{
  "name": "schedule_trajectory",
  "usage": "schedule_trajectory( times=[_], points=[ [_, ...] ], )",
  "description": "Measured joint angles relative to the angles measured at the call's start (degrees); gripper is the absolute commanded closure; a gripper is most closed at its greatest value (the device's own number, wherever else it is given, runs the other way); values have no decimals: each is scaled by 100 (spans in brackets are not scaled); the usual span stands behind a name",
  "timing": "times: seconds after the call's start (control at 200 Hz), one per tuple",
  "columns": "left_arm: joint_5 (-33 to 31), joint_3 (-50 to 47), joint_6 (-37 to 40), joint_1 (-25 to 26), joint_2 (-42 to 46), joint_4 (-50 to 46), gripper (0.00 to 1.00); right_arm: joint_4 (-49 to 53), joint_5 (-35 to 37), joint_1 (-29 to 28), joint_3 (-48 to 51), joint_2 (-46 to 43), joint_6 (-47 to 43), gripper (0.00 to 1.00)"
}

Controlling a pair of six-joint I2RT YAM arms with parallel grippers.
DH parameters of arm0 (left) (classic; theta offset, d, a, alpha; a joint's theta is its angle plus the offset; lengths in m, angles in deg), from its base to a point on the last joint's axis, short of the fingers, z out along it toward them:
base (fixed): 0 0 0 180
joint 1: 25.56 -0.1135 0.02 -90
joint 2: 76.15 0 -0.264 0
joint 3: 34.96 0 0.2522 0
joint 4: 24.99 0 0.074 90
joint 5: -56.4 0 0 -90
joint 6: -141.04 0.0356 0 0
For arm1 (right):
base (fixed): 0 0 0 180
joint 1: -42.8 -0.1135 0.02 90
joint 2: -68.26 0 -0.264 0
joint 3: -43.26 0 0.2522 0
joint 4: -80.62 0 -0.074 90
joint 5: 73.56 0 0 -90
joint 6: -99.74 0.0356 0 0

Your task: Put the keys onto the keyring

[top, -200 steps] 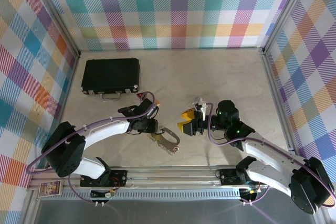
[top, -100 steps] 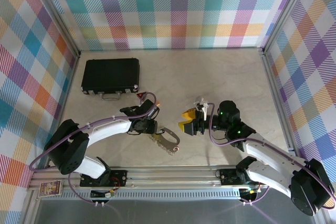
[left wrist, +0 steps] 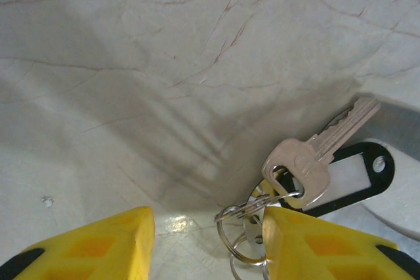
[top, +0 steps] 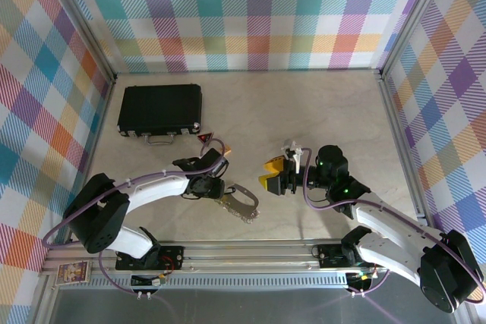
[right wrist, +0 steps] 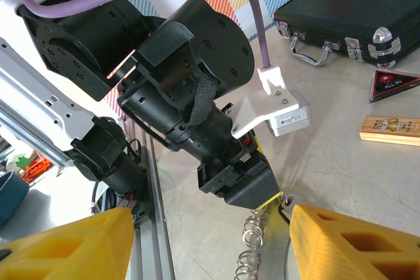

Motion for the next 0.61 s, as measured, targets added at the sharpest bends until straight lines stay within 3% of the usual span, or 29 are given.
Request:
schedule_trajectory(
  times=[0.605],
  points=[
    [-46,-238,-127,46,310,-72,54,-66,-44,33,63,-103,37,36]
  ],
)
